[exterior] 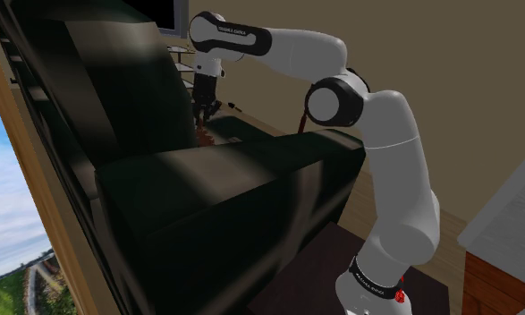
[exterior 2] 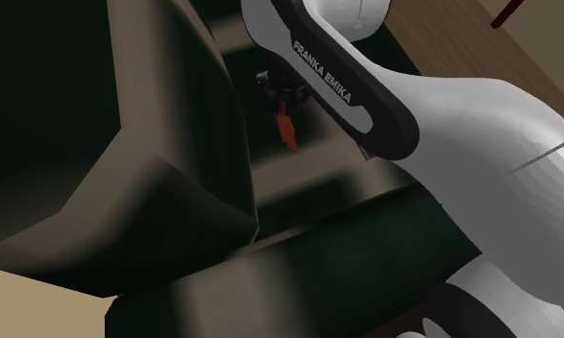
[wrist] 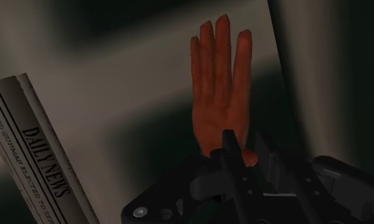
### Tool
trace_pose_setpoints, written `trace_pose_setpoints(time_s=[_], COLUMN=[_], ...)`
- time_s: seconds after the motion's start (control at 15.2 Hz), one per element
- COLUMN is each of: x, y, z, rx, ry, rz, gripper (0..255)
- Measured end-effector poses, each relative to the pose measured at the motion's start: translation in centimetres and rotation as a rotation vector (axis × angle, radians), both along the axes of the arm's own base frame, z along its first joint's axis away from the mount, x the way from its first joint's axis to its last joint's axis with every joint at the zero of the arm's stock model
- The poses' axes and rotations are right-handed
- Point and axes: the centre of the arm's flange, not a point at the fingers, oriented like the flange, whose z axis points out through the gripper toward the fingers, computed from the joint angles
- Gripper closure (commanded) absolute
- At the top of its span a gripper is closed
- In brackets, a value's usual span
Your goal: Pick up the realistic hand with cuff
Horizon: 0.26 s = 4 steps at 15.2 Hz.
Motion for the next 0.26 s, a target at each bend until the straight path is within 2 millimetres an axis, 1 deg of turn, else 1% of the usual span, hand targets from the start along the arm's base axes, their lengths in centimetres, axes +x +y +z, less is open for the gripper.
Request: trace_pose_setpoints(time_s=[0.26], x=[0.1], y=[0.1], z=[1.9], rx=[0.0], ry=[0.0], rz=[0.0], gripper=[255])
